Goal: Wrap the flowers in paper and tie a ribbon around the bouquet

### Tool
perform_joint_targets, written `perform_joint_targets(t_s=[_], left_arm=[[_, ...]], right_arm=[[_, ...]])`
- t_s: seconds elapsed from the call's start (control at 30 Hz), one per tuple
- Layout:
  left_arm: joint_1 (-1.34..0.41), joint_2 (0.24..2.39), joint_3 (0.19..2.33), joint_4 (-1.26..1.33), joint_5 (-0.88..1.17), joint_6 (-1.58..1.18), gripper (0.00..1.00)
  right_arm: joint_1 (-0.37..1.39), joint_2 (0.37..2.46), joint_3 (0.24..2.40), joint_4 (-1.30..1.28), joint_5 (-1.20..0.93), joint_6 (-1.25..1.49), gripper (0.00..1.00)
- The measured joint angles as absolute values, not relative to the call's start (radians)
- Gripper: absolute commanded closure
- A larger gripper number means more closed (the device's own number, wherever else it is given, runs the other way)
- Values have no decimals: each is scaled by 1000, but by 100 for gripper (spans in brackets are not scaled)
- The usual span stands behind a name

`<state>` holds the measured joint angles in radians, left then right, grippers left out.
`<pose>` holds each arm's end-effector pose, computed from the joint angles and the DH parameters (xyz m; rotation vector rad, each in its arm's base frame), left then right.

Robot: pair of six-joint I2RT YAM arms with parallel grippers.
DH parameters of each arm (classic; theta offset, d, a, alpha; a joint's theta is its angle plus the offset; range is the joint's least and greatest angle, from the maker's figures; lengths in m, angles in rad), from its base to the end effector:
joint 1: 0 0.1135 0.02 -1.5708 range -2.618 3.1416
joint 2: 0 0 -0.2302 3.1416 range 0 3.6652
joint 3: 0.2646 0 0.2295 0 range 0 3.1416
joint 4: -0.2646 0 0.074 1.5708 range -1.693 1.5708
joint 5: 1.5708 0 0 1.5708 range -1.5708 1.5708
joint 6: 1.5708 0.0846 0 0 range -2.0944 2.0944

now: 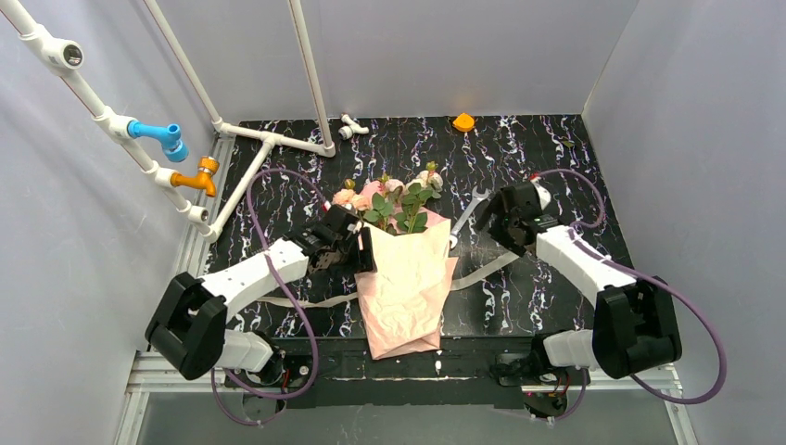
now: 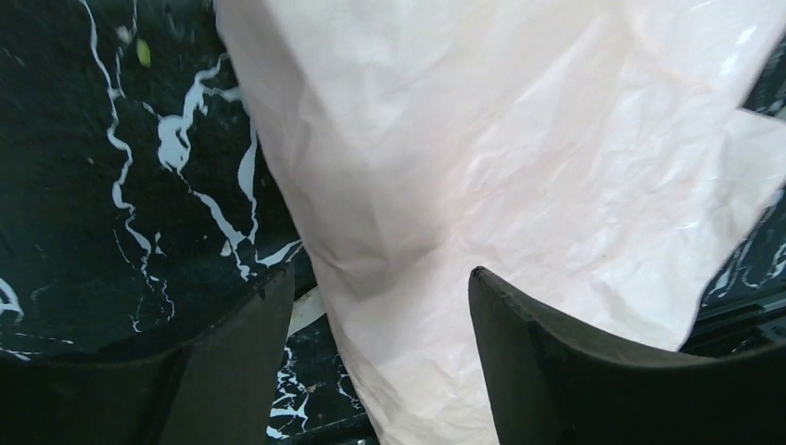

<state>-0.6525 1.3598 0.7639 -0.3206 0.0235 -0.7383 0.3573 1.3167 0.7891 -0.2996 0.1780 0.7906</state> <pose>0.2255 -0.1748 0.1381 -0.1008 2.5901 -0.5869 0.2771 0.0875 0.1609 0.5987 2.3309 0.3290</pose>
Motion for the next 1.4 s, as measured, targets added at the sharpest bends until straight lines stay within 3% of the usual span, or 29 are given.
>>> perform_joint_targets(t_s=[0.2,0.4,0.47,0.57,0.67,0.73,1.1,1.4], left_arm=[[-690,1331,939,-442,-61,-662,30],[-744,1326,978,-484,-70,-616,31],[-760,1326,978,-492,-67,-604,31],[-785,1333,978,-494,-58,-589,32],[-804,1356,979,-493,-36,-576,32],[-810,1377,982,-487,-19,-568,32],[-817,1503,1029,-426,68,-535,40],[-820,1834,1267,-392,41,-517,49]], right_arm=[[236,1367,789,-459,315,864,13],[181,1510,831,-509,340,905,29],[168,1542,858,-518,350,910,41],[150,1576,888,-524,370,907,69],[138,1600,907,-525,395,900,81],[134,1609,915,-522,399,887,98],[110,1626,936,-461,352,823,99],[17,1622,1097,-482,375,889,99]])
